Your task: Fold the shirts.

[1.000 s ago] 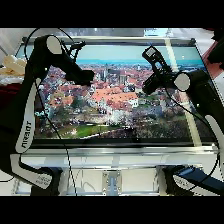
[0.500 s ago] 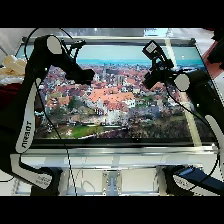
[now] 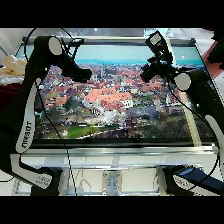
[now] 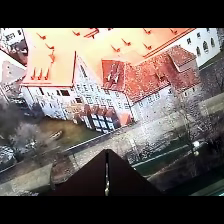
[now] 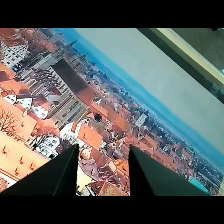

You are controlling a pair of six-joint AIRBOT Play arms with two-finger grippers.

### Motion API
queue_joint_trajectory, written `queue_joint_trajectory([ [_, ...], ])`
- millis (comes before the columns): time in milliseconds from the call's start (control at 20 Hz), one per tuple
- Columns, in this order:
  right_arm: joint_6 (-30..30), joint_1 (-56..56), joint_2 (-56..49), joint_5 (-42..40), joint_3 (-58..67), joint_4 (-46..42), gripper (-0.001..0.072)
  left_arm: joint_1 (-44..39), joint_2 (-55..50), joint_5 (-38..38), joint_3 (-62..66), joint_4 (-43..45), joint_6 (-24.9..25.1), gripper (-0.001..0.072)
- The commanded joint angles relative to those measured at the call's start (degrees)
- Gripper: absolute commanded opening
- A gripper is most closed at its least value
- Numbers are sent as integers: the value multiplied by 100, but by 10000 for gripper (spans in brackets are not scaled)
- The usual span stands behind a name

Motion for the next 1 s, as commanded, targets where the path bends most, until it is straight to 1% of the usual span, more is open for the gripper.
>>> queue_joint_trajectory([
  [0,0,7,-2,-157,2,236,372,4,-2,33,7,584,146,14],
  [50,0,7,-2,-166,0,238,372,4,-2,37,7,745,173,13],
  [150,0,4,-2,-256,2,256,372,4,-2,205,7,1370,527,24],
  [200,2,7,-2,-245,0,262,372,9,-2,295,7,1884,529,85],
  [250,4,7,-4,-210,0,345,372,11,-4,356,7,2490,501,362],
  [300,20,7,-4,-175,0,492,372,33,-9,382,7,3071,496,567],
  [350,61,7,-4,-87,0,597,372,98,-9,398,7,3593,483,597],
  [400,201,7,-4,39,0,621,372,247,-11,417,7,4013,341,597],
  [450,393,7,-7,199,0,616,372,452,-15,474,7,4194,72,596],
  [550,623,0,-11,514,0,616,372,1069,-24,544,7,4203,-343,596],
  [700,627,0,-13,756,0,616,372,2111,-68,579,7,4157,-748,604],
  [750,627,0,-13,743,0,614,373,2498,-96,638,7,4050,-881,641],
  [800,629,0,-15,734,0,610,374,2855,-133,713,7,3912,-1016,655],
  [850,636,0,-15,737,0,616,402,3220,-186,800,7,3788,-1191,654],
  [900,763,0,-15,748,0,616,490,3539,-243,916,7,3661,-1362,655],
  [950,1047,0,-15,767,0,616,562,3877,-306,1082,7,3447,-1550,661],
])
